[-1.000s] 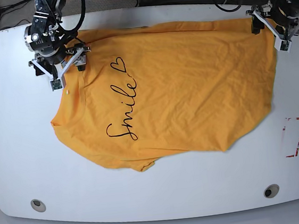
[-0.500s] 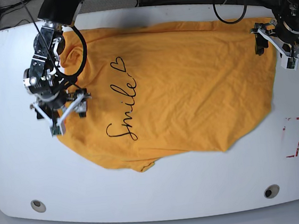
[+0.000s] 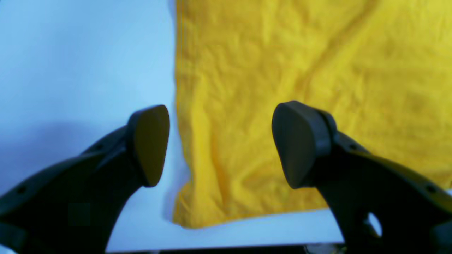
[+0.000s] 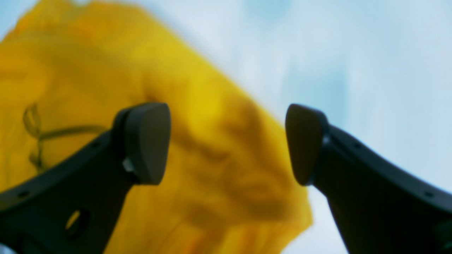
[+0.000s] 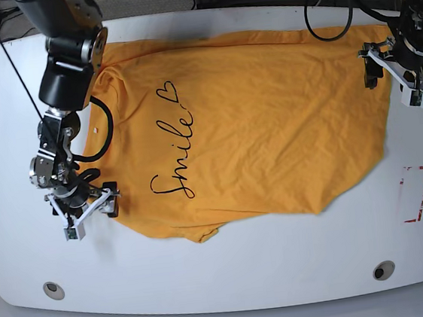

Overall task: Fold the T-shirt properly
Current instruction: 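Release the shirt with the right gripper and move it along the hem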

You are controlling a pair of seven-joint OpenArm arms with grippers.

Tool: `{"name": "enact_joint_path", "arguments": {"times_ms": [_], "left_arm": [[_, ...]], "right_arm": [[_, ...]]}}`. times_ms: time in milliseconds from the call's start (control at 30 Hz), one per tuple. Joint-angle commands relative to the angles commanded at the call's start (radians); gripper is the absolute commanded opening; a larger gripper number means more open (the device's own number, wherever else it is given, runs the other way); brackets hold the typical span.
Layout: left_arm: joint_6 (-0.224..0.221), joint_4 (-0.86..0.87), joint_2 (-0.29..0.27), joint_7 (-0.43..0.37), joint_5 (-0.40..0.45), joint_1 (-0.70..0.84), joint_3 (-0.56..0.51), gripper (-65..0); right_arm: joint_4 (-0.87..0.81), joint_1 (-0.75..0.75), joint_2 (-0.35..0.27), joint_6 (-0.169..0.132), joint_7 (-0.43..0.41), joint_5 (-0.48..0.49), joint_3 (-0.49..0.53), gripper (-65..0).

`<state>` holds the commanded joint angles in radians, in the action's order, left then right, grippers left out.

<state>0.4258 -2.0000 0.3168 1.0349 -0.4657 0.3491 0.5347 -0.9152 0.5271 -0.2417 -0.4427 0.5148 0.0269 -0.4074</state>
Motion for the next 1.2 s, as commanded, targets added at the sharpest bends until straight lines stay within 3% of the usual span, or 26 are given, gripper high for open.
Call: {"name": "enact_joint_path", "arguments": {"times_ms": [267,800,867,1067,1200], "left_arm": [[0.0,0.0,-0.002,0.0,0.0,0.002,0.0,-19.2],[0.0,0.003,-0.002,0.0,0.002,-0.002,-0.002,-19.2],[0.0,0.003,-0.002,-0.002,0.002,-0.002,-0.003,-19.2],[0.0,0.003,-0.002,-0.002,0.002,-0.003,-0.005,-19.2],[0.0,0.005,-0.002,-0.002,0.002,-0.003,-0.005,-19.2]], "right_arm": [[0.301,0.104,-0.064,0.0,-0.137,0.0,0.0,-16.8],[0.304,0.058,0.012,-0.003,-0.133,0.009,-0.003,-16.8],[0.304,0.057,0.014,-0.017,-0.133,0.009,-0.008,-16.8],[0.304,0.046,0.02,-0.1,-0.12,0.014,-0.012,-16.8],[0.302,0.041,0.012,-0.147,-0.086,0.08,-0.06,-16.8]]}}
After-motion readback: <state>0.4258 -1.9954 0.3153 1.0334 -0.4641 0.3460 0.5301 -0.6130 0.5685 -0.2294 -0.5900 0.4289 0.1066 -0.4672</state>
